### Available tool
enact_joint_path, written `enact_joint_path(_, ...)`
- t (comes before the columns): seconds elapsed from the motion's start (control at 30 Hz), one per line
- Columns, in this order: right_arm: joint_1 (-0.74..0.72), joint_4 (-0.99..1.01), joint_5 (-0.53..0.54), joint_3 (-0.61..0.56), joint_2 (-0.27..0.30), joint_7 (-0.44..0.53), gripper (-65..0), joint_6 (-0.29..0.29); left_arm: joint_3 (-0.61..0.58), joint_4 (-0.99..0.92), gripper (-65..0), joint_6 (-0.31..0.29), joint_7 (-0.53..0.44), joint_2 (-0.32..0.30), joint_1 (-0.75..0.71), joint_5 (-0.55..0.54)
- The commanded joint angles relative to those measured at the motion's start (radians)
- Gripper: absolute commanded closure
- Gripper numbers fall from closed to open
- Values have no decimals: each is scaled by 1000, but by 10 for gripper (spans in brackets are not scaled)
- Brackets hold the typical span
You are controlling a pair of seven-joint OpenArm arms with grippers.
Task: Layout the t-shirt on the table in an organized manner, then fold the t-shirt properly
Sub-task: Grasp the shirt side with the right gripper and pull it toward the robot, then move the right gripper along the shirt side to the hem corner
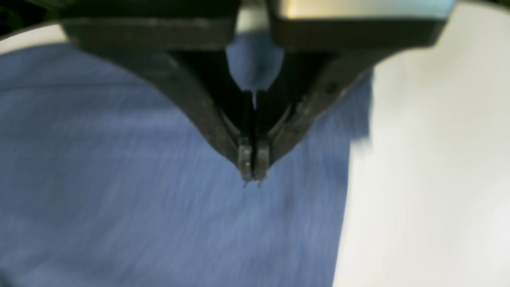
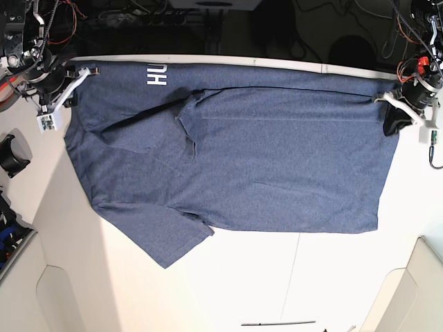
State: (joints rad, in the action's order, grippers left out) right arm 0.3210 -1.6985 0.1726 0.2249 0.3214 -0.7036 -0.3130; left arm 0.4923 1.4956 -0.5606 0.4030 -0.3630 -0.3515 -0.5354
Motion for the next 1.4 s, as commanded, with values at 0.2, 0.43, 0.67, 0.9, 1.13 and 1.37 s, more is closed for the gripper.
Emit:
enact_joint_path(0.2,-141,-80,78,7,14,15,0,3,6,165,0,-8,-22,-17,6,-14)
enact_joint_path(0.43,-370,-62,6,6,14,116,-84,-34,6,180,0,-8,-17,-17,5,3)
enact_joint_path(0.67,-731,381,25,6,16,143,-304,-83,6,180,0,-8,-17,-17,8,19)
enact_joint_path(0.9,-1059,1029,191,-5,16,138,-317,-268,6,180,0,-8,-18,-17,8,39)
enact_joint_path(1.13,-1120,1234,129,-114,7,144,-317,-266,6,180,0,-8,-18,-16,8,38)
enact_joint_path(1.37,-1074,1239,64,-196,5,153,-317,-232,6,180,0,-8,-18,-17,8,39)
